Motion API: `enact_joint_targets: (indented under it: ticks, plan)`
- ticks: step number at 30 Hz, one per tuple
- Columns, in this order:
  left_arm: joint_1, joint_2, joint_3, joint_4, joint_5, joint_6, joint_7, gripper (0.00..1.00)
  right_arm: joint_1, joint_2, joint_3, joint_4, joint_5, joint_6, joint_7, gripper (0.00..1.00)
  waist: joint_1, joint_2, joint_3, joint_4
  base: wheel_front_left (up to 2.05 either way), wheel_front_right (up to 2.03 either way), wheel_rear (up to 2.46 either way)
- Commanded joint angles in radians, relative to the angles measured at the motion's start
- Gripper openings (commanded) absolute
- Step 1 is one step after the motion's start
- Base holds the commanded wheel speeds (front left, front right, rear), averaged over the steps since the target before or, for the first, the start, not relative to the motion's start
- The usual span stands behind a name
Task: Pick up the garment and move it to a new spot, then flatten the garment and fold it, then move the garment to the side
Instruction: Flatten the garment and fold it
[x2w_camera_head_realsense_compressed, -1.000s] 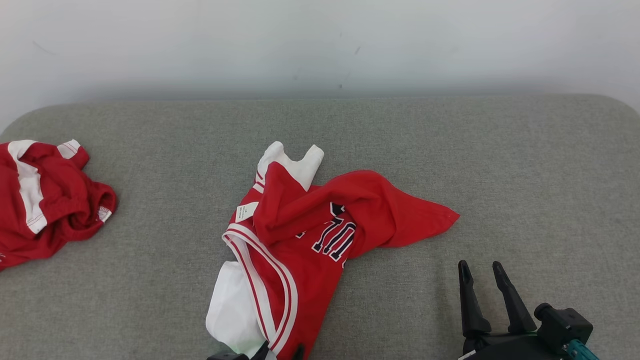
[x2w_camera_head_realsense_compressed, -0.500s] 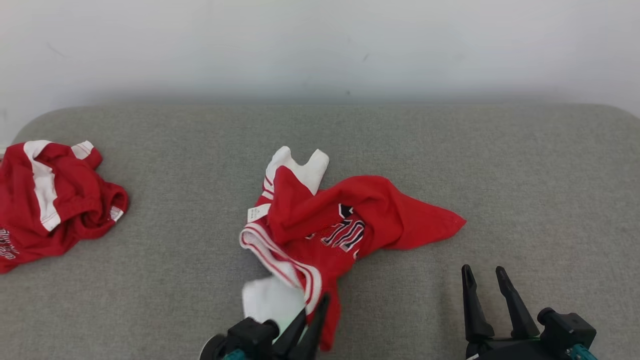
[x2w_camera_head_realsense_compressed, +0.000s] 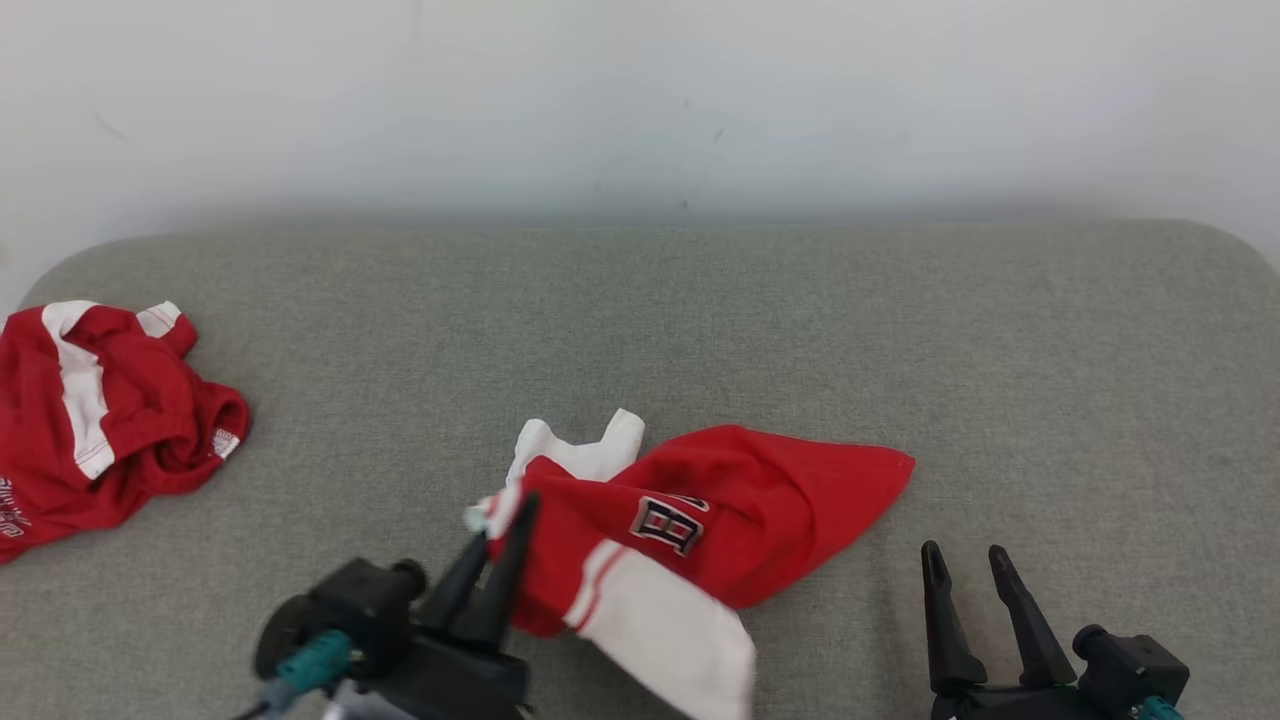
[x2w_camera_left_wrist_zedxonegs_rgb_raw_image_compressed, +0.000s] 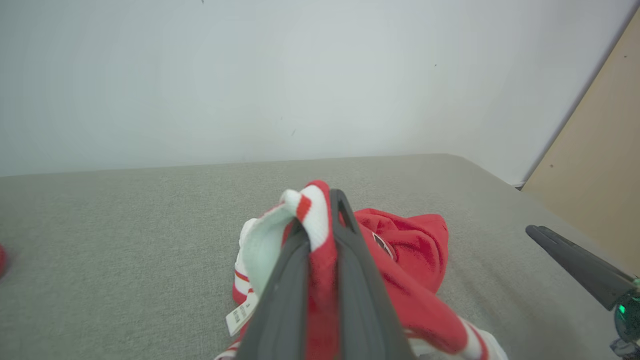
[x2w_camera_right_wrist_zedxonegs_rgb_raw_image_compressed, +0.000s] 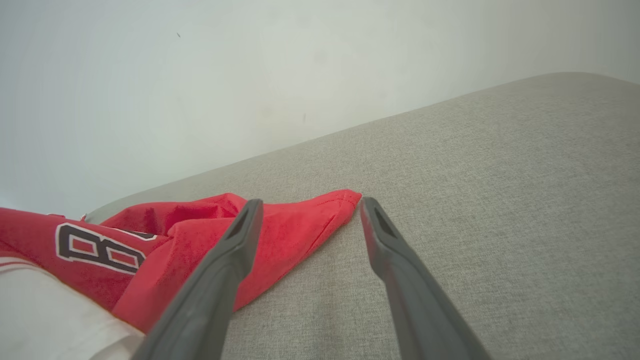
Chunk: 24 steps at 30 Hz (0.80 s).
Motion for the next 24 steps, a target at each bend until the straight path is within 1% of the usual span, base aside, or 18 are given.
enact_joint_targets:
  ticks: [1, 3, 5, 6, 9, 11, 13, 15, 17, 19, 20, 21, 22, 23, 24]
  plan:
    - [0.01, 0.022, 0.027, 0.022, -0.021, -0.003, -0.011, 0.0, 0.004, 0.001, -0.003, 0.002, -0.004, -0.002, -0.002, 1.0, 0.0, 0.0, 0.004, -0.008, 0.0, 0.0, 0.0]
    - [-0.004, 0.053, 0.062, 0.062, -0.031, -0.01, -0.026, 0.0, 0.002, 0.001, -0.004, 0.003, -0.009, -0.002, -0.002, 1.0, 0.0, 0.0, 0.01, -0.012, 0.0, 0.0, 0.0]
    - [-0.024, 0.07, 0.098, 0.107, -0.048, -0.022, -0.047, 0.0, -0.002, 0.0, -0.006, 0.003, -0.013, -0.002, -0.002, 1.0, 0.0, 0.0, 0.016, -0.016, 0.0, 0.0, 0.0]
    - [-0.034, 0.091, 0.113, 0.137, -0.049, -0.029, -0.051, 0.0, -0.006, 0.0, -0.008, 0.004, -0.015, -0.002, -0.002, 1.0, 0.0, 0.0, 0.02, -0.019, 0.0, 0.0, 0.0]
    - [-0.06, 0.114, 0.153, 0.212, -0.079, -0.052, -0.083, 0.0, -0.018, 0.001, -0.004, 0.005, -0.018, -0.002, -0.002, 1.0, 0.0, 0.0, 0.034, -0.028, 0.0, 0.0, 0.0]
    - [-0.08, 0.138, 0.173, 0.258, -0.079, -0.064, -0.105, 0.0, -0.024, 0.0, -0.004, 0.009, -0.019, -0.002, -0.002, 1.0, 0.0, 0.0, 0.041, -0.035, 0.0, 0.0, 0.0]
    - [-0.1, 0.144, 0.192, 0.297, -0.098, -0.079, -0.128, 0.0, -0.028, 0.0, -0.007, 0.012, -0.018, -0.002, -0.002, 1.0, 0.0, 0.0, 0.045, -0.039, 0.0, 0.0, 0.0]
    - [-0.118, 0.157, 0.206, 0.335, -0.093, -0.087, -0.146, 0.0, -0.027, 0.001, -0.008, 0.014, -0.019, -0.002, -0.002, 1.0, 0.0, 0.0, 0.048, -0.041, 0.0, 0.0, 0.0]
    - [-0.13, 0.149, 0.213, 0.372, -0.112, -0.092, -0.153, 0.0, -0.027, 0.001, -0.007, 0.017, -0.021, -0.002, -0.002, 1.0, 0.0, 0.0, 0.047, -0.043, 0.0, 0.0, 0.0]
    - [-0.144, 0.155, 0.209, 0.419, -0.114, -0.102, -0.151, 0.0, -0.029, 0.0, -0.005, 0.02, -0.02, -0.002, -0.002, 1.0, 0.0, 0.0, 0.047, -0.044, 0.0, 0.0, 0.0]
    - [-0.149, 0.155, 0.206, 0.444, -0.119, -0.105, -0.152, 0.1, -0.03, 0.0, -0.004, 0.022, -0.02, -0.002, -0.002, 1.0, 0.0, 0.0, 0.047, -0.045, 0.0, 0.0, 0.0]
    - [-0.149, 0.155, 0.206, 0.444, -0.119, -0.105, -0.152, 0.1, -0.03, 0.0, -0.004, 0.022, -0.02, -0.002, -0.002, 1.0, 0.0, 0.0, 0.047, -0.045, 0.0, 0.0, 0.0]
    - [-0.152, 0.153, 0.199, 0.463, -0.116, -0.112, -0.157, 0.49, -0.032, 0.001, -0.003, 0.023, -0.019, -0.002, -0.002, 1.0, 0.0, 0.0, 0.046, -0.044, 0.0, 0.0, 0.0]
    - [-0.152, 0.145, 0.198, 0.48, -0.118, -0.113, -0.166, 0.83, -0.031, 0.001, -0.004, 0.024, -0.018, -0.002, -0.002, 1.0, 0.0, 0.0, 0.042, -0.043, 0.0, 0.0, 0.0]
    - [-0.147, 0.137, 0.2, 0.498, -0.125, -0.113, -0.173, 1.0, -0.028, 0.001, -0.005, 0.024, -0.017, -0.002, -0.002, 1.0, 0.0, 0.0, 0.04, -0.04, 0.0, 0.0, 0.0]
